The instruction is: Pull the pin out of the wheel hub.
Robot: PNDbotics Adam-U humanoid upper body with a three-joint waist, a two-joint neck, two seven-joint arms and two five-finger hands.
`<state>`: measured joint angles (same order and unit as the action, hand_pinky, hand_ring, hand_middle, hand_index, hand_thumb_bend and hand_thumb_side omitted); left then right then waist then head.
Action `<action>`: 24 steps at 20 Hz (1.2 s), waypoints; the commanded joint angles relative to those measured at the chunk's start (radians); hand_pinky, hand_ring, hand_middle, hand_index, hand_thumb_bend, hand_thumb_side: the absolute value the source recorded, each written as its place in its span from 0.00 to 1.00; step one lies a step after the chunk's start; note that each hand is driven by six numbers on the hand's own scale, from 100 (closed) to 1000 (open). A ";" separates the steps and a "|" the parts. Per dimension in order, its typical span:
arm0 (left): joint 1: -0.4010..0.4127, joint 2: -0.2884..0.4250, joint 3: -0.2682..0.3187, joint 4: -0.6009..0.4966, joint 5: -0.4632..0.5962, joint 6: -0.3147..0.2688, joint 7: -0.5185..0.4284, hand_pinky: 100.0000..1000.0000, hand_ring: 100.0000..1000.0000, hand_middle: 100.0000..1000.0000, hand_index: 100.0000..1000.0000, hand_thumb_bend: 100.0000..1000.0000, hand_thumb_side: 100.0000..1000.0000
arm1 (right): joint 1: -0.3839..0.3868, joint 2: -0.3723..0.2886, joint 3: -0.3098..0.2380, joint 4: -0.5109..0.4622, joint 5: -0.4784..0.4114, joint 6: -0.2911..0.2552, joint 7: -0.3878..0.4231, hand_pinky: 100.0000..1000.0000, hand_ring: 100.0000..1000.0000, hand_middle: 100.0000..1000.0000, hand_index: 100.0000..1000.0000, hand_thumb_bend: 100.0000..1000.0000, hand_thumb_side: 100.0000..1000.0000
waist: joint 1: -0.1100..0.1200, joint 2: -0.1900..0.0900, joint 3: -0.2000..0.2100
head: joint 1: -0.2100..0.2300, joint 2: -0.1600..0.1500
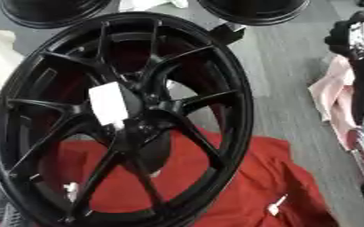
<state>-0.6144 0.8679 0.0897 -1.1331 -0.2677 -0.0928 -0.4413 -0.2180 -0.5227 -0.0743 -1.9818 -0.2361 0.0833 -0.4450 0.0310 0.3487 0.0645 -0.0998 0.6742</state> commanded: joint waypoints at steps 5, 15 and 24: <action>-0.012 0.021 0.018 -0.199 0.100 0.016 0.166 0.83 0.72 0.68 0.90 0.00 0.67 | -0.013 -0.026 -0.009 -0.018 0.000 -0.005 0.003 0.74 0.63 0.54 0.57 0.00 0.62 | 0.002 -0.024 0.004 | -0.004 -0.011; 0.048 -0.090 -0.019 -0.617 0.376 0.144 0.507 0.82 0.69 0.65 0.90 0.00 0.68 | -0.026 -0.030 -0.004 -0.018 0.000 -0.010 0.013 0.74 0.63 0.54 0.58 0.00 0.62 | 0.001 -0.022 0.000 | 0.009 -0.008; 0.144 -0.296 -0.034 -0.841 0.408 0.189 0.584 0.82 0.68 0.64 0.90 0.00 0.72 | -0.035 -0.024 -0.005 -0.018 0.000 -0.017 0.015 0.74 0.64 0.54 0.58 0.00 0.61 | -0.009 -0.018 -0.004 | 0.025 -0.008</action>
<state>-0.4663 0.5765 0.0520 -1.9370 0.1343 0.0931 0.1341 -0.2431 -0.5247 -0.0735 -1.9818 -0.2361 0.0704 -0.4308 0.0224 0.3474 0.0616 -0.0798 0.6743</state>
